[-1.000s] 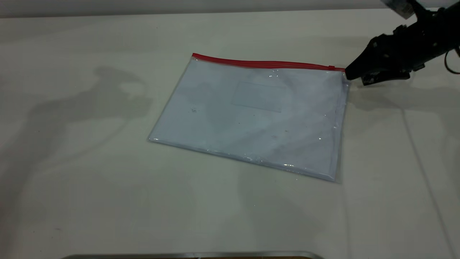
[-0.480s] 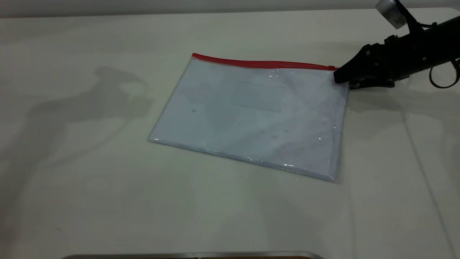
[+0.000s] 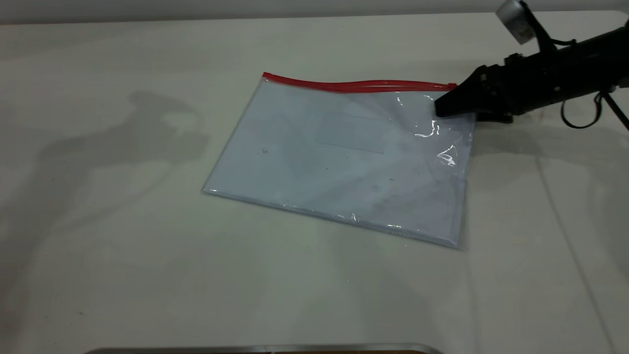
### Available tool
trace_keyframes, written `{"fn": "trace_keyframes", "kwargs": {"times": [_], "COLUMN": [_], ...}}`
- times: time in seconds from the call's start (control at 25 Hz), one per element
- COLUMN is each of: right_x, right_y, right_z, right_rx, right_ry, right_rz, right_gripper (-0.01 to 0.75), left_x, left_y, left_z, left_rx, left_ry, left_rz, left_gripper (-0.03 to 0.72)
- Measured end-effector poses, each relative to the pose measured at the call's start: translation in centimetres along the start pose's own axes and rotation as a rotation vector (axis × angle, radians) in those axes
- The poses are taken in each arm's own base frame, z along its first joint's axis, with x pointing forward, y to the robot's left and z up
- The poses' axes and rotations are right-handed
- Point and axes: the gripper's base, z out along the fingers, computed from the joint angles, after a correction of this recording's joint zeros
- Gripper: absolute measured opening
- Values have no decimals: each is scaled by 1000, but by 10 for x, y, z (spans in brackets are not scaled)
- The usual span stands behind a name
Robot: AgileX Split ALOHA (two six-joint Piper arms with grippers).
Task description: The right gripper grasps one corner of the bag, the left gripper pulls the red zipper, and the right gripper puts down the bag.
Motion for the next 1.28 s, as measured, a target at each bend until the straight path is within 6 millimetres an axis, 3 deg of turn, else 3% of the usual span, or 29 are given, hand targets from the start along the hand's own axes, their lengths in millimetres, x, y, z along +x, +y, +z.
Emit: {"fn": "trace_keyframes", "kwargs": {"times": [0.12, 0.32, 0.36, 0.6, 1.0, 1.28], "right_x": [-2, -8, -12, -39, -56, -70], "right_y": [1, 4, 6, 29, 98, 141], "right_z": [1, 0, -1, 4, 57, 82], "right_rx": [-3, -37, -62, -207, -313, -358], "right_ry": [-19, -28, -26, 22, 239, 265], "right_rz": [-19, -65, -90, -290, -626, -782], "right_gripper": [381, 59, 38, 33, 33, 33], "left_x": [0, 1, 1, 2, 15, 14], "left_y": [0, 0, 0, -14, -52, -63], "left_z": [0, 0, 0, 19, 90, 110], "left_rx": [2, 3, 3, 50, 158, 204], "left_ry": [4, 7, 6, 43, 129, 59], "left_rz": [7, 95, 123, 339, 828, 964], "left_gripper": [590, 590, 590, 590, 590, 590]}}
